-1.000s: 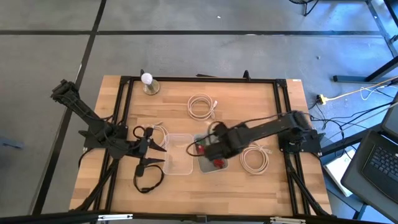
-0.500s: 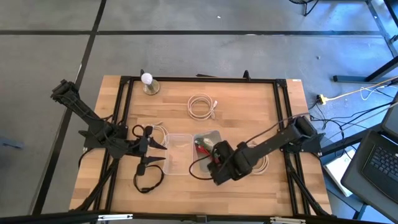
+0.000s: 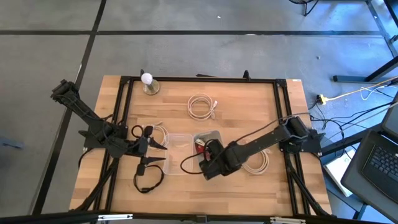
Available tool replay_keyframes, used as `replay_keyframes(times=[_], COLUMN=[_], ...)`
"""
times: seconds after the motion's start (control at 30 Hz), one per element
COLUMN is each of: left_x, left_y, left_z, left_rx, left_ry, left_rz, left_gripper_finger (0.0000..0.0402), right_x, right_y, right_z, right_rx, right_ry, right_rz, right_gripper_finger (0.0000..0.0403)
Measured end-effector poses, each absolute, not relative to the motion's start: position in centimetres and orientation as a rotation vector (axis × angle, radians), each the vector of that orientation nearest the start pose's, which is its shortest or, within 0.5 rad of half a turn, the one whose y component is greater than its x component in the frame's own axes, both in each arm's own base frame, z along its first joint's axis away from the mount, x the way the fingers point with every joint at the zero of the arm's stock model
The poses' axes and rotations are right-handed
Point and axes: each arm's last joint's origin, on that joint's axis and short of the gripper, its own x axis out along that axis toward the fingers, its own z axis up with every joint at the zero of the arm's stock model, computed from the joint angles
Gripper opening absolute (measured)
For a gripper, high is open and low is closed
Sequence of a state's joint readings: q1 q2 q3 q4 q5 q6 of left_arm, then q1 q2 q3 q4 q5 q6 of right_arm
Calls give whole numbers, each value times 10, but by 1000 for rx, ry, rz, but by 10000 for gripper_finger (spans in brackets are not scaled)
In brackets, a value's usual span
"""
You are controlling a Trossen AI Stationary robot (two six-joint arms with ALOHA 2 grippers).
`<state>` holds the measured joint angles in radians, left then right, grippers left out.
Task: Pick & Place USB Port
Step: Put the white charger cable into the gray bin
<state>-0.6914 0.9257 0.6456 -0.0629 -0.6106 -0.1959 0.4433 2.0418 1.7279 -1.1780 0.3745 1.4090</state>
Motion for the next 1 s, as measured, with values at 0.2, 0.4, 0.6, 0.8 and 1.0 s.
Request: replay_keyframes(times=[0.2, 0.4, 0.6, 0.8, 1.0], left_x=[164, 164, 164, 164, 164], left_y=[-114, -114, -114, -114, -114], left_z=[274, 274, 274, 274, 274], left_rx=[13, 13, 13, 13, 13], left_ry=[279, 279, 279, 279, 279], left_rz=[-53, -53, -54, -55, -55], left_gripper_finger=[173, 173, 173, 173, 173], right_x=[371, 375, 378, 378, 378], right_y=[164, 164, 163, 162, 162], right_z=[205, 192, 190, 190, 190], right_rx=[588, 580, 570, 523, 495], right_ry=[1149, 1206, 1201, 1192, 1202], right_rz=[-853, -847, -822, -820, -804], right_gripper_finger=[0, 0, 1, 40, 85])
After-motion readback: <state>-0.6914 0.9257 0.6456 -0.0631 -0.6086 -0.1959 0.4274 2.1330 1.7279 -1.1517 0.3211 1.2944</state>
